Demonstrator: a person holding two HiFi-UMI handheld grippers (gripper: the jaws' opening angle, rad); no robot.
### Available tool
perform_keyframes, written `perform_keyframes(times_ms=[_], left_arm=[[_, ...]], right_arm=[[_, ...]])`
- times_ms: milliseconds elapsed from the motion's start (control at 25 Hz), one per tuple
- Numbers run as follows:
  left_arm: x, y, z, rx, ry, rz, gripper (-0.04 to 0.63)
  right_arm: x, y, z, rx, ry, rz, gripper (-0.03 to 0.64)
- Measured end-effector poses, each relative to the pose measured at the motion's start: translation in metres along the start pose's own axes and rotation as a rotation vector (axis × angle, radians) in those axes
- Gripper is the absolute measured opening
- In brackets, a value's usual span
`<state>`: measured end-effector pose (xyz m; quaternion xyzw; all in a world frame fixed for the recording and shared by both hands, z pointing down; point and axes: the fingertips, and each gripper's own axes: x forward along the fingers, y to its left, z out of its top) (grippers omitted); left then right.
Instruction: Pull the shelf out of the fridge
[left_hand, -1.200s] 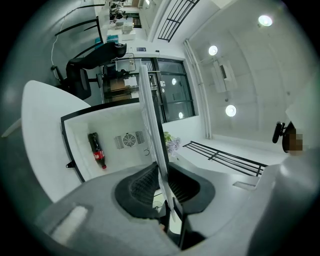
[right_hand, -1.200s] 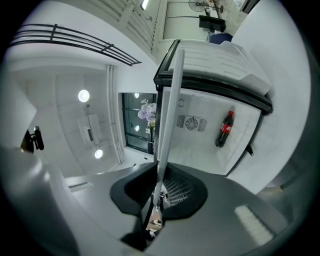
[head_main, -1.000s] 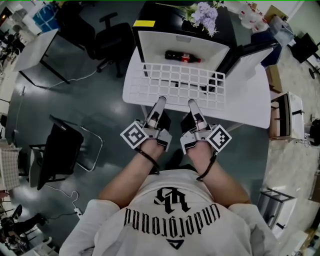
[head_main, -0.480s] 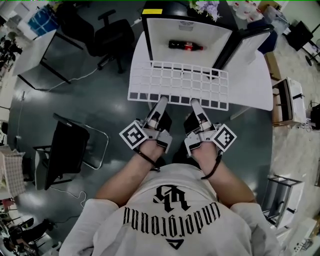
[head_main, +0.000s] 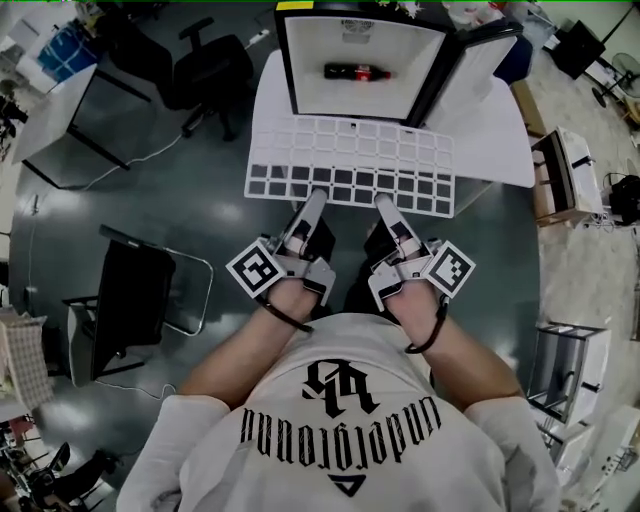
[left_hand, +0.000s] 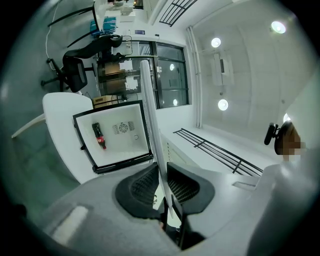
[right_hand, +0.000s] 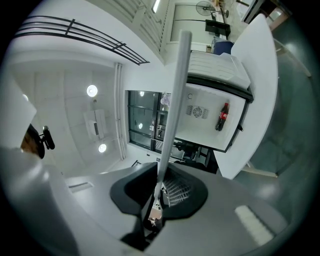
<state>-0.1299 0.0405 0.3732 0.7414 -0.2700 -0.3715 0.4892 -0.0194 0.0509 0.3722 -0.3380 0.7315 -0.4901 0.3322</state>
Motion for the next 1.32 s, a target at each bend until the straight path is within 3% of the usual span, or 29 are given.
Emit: perform_keyframes(times_ms=[560, 1320], left_arm=[[-0.022, -0.021, -0.008, -0.008, 0.031, -0.004, 0.058], [-0.022, -0.008, -0.007, -0.026, 0.026, -0.018, 0.058]], right_arm=[[-0.021, 0.018, -0.02, 0.021, 0.019, -0.009, 0.04], [-0.016, 0.007, -0.022, 0.002, 0.034, -0.002, 0.04]])
